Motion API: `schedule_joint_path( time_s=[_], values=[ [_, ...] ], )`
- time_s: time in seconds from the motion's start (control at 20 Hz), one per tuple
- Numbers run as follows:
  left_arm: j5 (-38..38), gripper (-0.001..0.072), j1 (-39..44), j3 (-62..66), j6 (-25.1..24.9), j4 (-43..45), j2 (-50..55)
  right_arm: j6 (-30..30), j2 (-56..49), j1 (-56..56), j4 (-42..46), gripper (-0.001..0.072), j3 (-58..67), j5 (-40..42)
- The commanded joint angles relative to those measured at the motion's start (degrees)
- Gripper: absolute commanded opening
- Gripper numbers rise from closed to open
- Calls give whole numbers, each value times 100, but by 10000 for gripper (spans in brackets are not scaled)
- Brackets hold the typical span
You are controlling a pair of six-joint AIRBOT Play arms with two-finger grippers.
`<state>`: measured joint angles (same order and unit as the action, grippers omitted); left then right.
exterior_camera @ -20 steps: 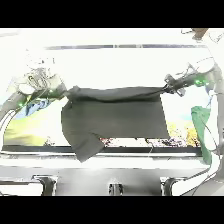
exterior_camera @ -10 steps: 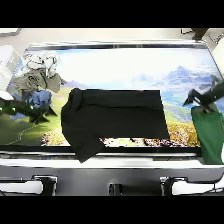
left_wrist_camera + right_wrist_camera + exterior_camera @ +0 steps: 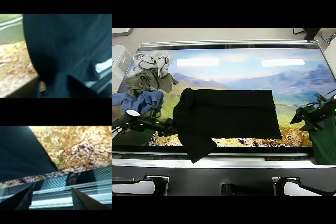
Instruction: Fold the clothes and pants, and hang the long-sleeved shirts on hangers.
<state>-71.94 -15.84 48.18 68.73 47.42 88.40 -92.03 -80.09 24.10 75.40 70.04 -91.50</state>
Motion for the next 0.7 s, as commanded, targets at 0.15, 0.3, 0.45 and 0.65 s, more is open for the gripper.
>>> schedule_joint_path(
  time_s=[0.15,0.3,0.45,0.65],
  values=[
    [87,31,195,-85,-70,-201,-52,37,44,4,417,514,-503,195],
    [72,32,188,-85,-70,-203,-118,175,11,4,-66,509,-1438,938],
    [44,32,188,-85,-66,-201,-236,339,-162,4,-492,507,-1937,1635],
    [33,31,190,-83,-61,-203,-426,627,-435,-13,-1314,494,-1941,1930]
  ],
)
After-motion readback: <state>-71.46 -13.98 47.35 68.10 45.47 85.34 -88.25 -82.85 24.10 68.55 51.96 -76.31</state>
